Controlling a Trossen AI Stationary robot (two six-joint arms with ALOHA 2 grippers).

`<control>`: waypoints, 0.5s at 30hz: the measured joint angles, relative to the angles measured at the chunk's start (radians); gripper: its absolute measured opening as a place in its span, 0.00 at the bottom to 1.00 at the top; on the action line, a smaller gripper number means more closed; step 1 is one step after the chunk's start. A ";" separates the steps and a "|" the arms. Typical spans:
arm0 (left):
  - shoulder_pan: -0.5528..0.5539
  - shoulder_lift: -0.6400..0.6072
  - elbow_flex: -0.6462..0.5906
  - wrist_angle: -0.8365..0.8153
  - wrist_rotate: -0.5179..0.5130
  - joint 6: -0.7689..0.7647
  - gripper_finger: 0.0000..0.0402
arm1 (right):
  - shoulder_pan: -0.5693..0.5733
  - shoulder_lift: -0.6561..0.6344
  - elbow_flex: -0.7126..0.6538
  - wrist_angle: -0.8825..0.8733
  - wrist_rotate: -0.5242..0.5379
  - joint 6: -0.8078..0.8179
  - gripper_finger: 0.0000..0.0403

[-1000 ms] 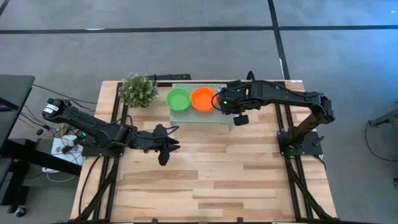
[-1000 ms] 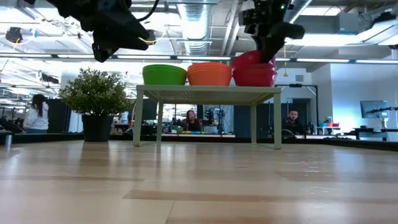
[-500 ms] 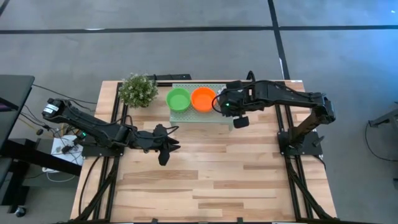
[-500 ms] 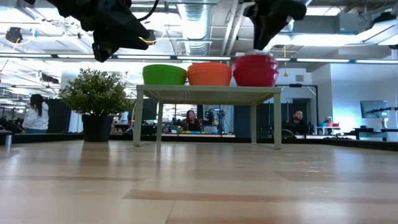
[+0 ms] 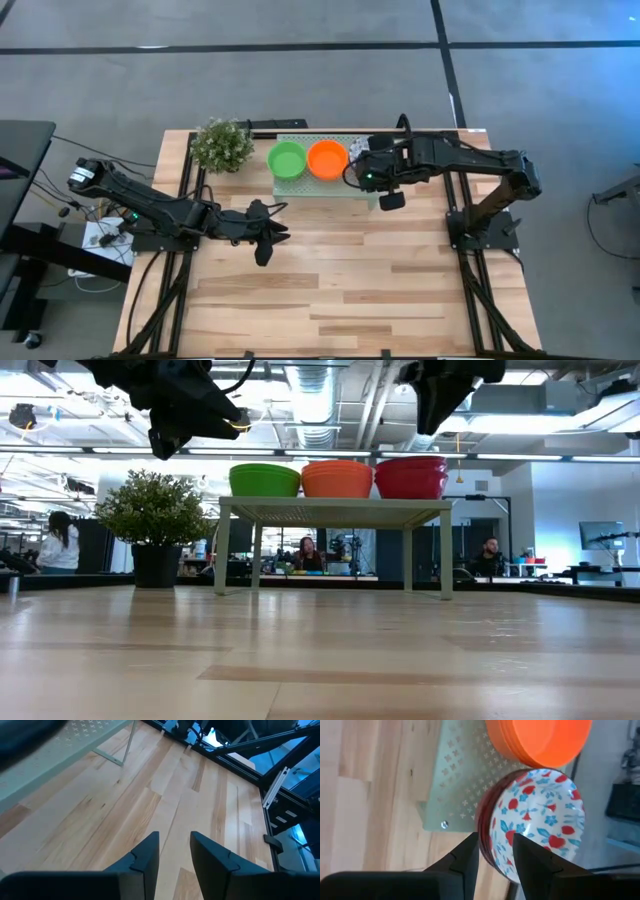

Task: Pick & Place Mini bowls
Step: Return to Home Position

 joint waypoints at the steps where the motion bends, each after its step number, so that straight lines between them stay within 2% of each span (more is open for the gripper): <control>1: 0.000 0.000 0.000 0.000 0.000 0.000 0.28 | 0.008 -0.001 0.010 -0.005 0.016 0.005 0.28; 5: -0.005 -0.015 0.000 0.002 0.000 0.057 0.28 | 0.037 -0.006 0.093 -0.032 0.031 0.062 0.28; 9: -0.006 -0.076 0.000 0.003 -0.004 0.125 0.28 | 0.058 -0.074 0.149 -0.044 -0.045 0.159 0.27; 12: -0.017 -0.161 0.000 -0.020 -0.009 0.232 0.28 | 0.072 -0.187 0.097 -0.006 -0.100 0.242 0.27; 15: -0.026 -0.270 0.000 -0.082 -0.052 0.309 0.28 | 0.109 -0.353 -0.060 0.105 -0.078 0.328 0.27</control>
